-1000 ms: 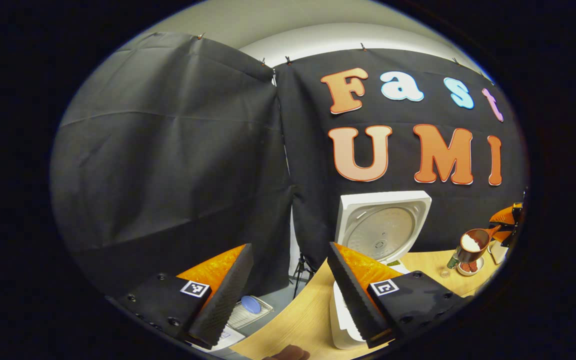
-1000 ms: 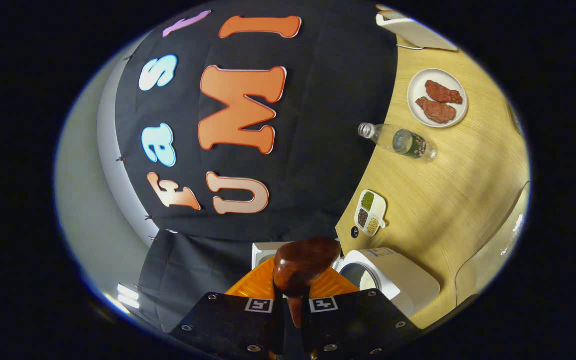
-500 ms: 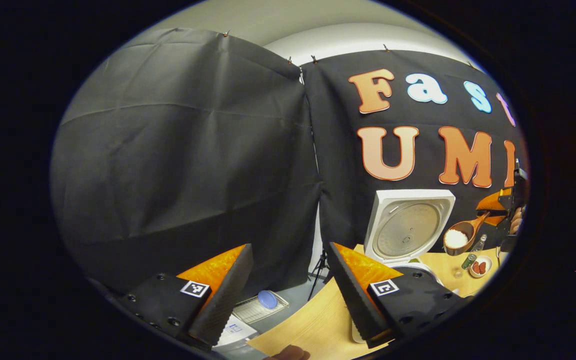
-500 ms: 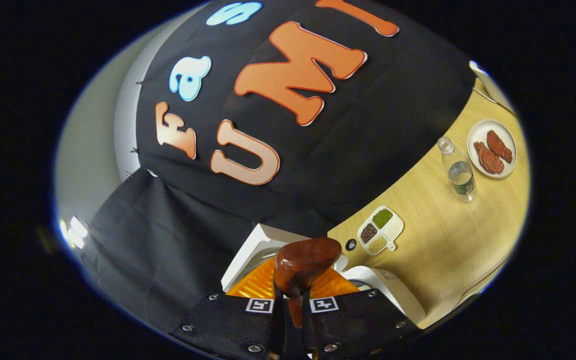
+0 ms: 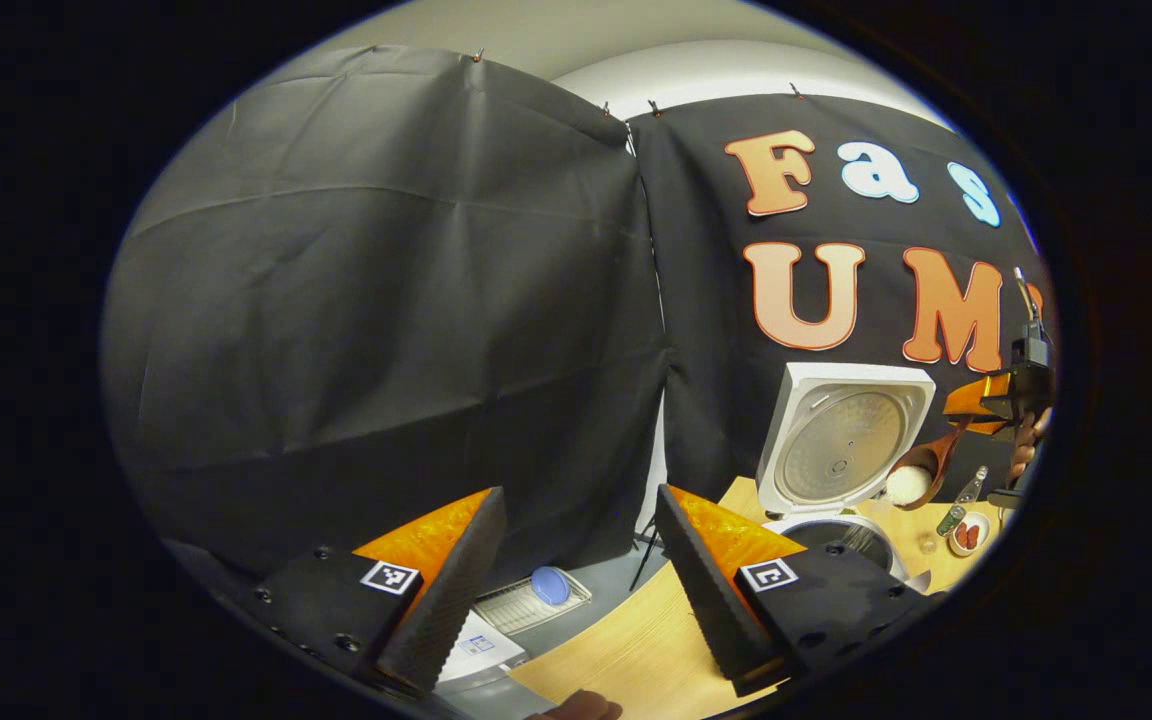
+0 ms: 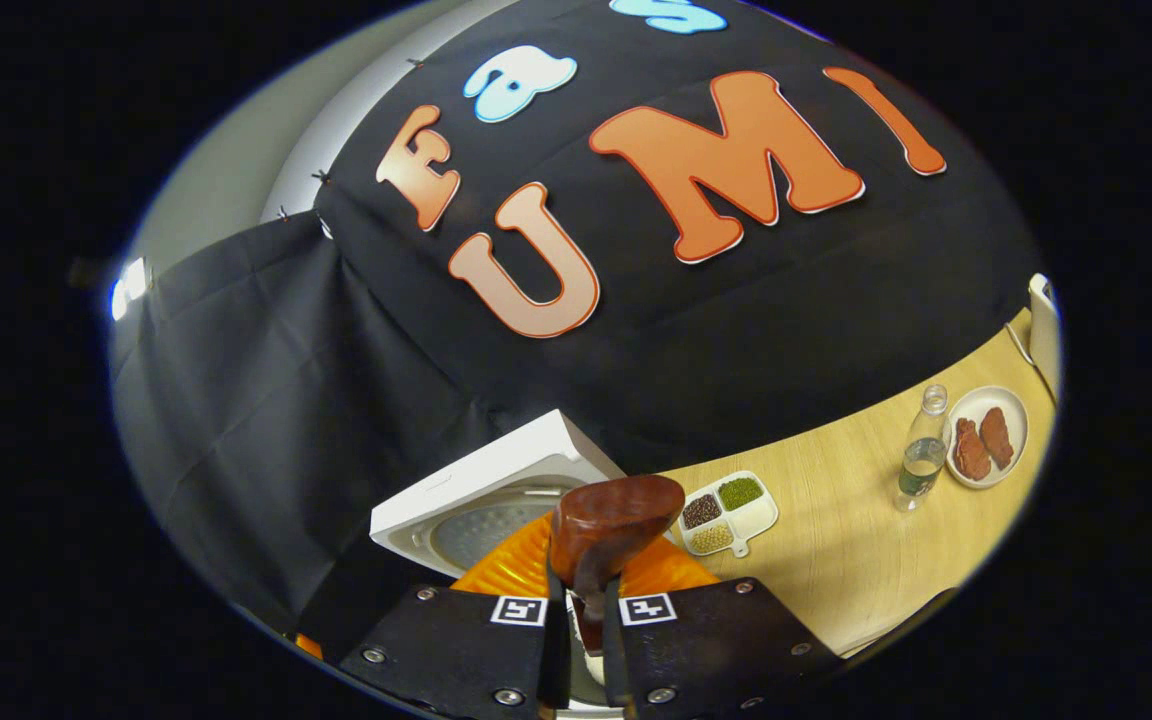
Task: Close the left gripper, press the button to open the rice cooker; take a wooden spoon from the chopstick holder with the right hand, scoop a spoonful of rice and pour it into the rice cooker, then put the wooden spoon back into the chopstick holder.
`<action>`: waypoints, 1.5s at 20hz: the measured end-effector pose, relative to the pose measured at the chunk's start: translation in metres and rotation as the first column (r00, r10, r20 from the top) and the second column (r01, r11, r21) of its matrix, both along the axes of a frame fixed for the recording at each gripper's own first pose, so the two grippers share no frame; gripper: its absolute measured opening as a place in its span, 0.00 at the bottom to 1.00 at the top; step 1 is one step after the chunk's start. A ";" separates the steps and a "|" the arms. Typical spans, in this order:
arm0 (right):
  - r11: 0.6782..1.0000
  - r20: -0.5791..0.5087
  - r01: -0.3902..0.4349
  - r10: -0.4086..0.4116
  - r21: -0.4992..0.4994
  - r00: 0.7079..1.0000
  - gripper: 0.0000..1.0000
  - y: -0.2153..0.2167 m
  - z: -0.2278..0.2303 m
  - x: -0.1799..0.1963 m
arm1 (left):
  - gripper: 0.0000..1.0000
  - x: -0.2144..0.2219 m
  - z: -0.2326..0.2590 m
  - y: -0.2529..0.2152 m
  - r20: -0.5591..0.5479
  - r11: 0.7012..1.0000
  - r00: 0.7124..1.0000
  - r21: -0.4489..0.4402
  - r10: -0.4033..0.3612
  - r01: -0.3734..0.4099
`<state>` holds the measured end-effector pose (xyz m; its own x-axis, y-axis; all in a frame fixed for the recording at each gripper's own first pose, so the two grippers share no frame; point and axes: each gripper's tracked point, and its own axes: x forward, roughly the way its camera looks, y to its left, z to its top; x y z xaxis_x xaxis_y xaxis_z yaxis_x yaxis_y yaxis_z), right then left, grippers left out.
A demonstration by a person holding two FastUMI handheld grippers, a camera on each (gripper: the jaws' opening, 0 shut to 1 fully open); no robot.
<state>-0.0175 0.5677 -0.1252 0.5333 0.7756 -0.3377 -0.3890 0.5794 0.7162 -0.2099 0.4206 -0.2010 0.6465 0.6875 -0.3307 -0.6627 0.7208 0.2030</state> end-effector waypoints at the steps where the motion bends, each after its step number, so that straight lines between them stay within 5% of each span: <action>1: 1.000 0.025 -0.008 0.008 -0.014 1.000 0.12 0.001 0.002 -0.002 | 0.99 -0.001 0.001 0.000 -0.001 1.000 1.000 0.006 0.001 -0.001; 8: 0.992 0.218 -0.027 0.053 -0.121 0.975 0.12 0.011 0.022 -0.006 | 0.99 -0.006 0.000 0.001 -0.005 1.000 1.000 0.008 0.007 -0.007; 16: 0.982 0.399 -0.063 0.129 -0.176 0.908 0.12 0.025 0.052 -0.014 | 1.00 -0.014 -0.001 0.003 -0.018 1.000 1.000 0.012 0.016 -0.016; 22: 0.961 0.623 -0.090 0.240 -0.263 0.745 0.12 0.032 0.082 -0.030 | 0.99 -0.019 -0.004 0.002 -0.025 1.000 0.999 0.002 0.024 -0.024; 25: 0.960 0.682 -0.077 0.248 -0.270 0.688 0.12 0.030 0.095 -0.040 | 0.99 -0.019 -0.004 0.001 -0.034 1.000 0.999 0.005 0.026 -0.026; 27: 0.961 0.682 -0.085 0.247 -0.262 0.688 0.12 0.026 0.096 -0.043 | 1.00 -0.018 -0.001 -0.001 -0.044 0.999 0.999 0.028 0.026 -0.025; 30: 0.971 0.634 -0.098 0.217 -0.219 0.742 0.08 0.003 0.091 -0.040 | 0.99 -0.005 0.006 -0.029 -0.041 0.999 0.999 0.044 -0.012 0.014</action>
